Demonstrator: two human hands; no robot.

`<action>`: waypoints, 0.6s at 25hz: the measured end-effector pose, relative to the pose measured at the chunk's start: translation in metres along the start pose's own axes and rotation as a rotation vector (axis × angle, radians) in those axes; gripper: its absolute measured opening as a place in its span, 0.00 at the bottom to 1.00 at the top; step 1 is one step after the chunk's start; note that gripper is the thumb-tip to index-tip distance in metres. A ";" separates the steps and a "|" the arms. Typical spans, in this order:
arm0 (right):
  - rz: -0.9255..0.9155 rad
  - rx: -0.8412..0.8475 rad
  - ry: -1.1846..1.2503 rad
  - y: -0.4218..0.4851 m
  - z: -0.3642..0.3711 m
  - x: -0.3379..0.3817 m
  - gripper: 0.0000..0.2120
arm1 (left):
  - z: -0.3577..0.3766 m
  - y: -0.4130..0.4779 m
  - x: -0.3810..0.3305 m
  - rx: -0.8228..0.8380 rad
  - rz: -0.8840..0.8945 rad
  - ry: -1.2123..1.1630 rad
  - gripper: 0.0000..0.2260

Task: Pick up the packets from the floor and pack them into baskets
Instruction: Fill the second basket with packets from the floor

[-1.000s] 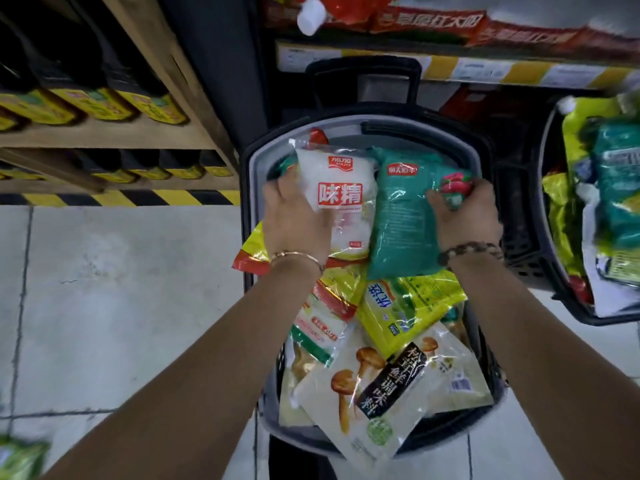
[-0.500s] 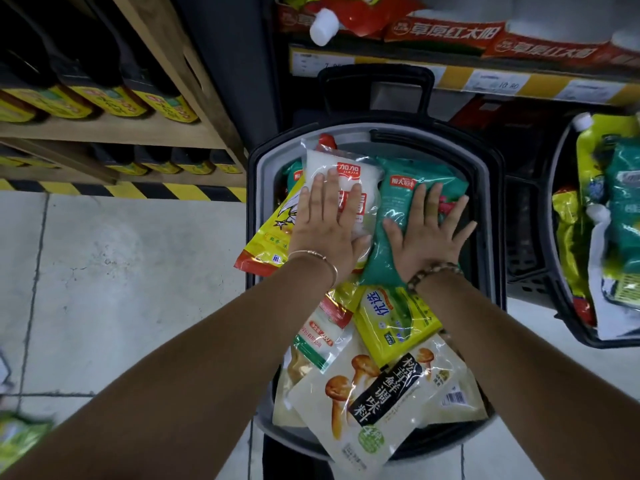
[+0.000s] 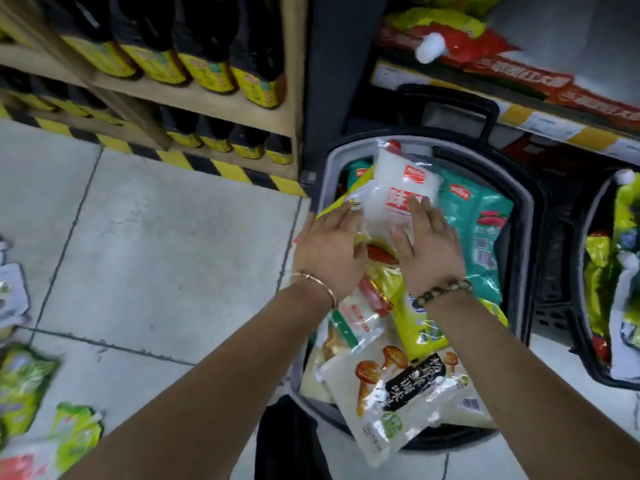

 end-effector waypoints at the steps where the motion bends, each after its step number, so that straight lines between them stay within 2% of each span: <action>1: -0.068 -0.029 0.000 -0.006 -0.004 0.025 0.30 | -0.016 -0.015 0.018 -0.075 -0.036 -0.067 0.22; 3: -0.222 -0.071 0.018 -0.021 -0.004 0.086 0.33 | -0.050 -0.049 0.068 -0.239 -0.123 -0.157 0.23; 7: -0.421 -0.008 0.011 -0.059 0.033 0.206 0.32 | -0.095 -0.135 0.178 -0.376 -0.350 -0.269 0.22; 10: -0.501 0.101 -0.015 -0.095 0.076 0.289 0.27 | -0.119 -0.215 0.257 -0.501 -0.504 -0.340 0.20; 15: -0.621 0.247 -0.008 -0.171 0.153 0.411 0.26 | -0.132 -0.364 0.374 -0.625 -0.766 -0.444 0.18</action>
Point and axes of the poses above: each hand's wrist, its own y-axis towards the middle knuckle, its own z-axis out of the palm, x = y × z, the point moved 7 cm from there along y, towards the middle knuckle, and after that the axes turned 5 degrees about -y, right-handed, at the moved point
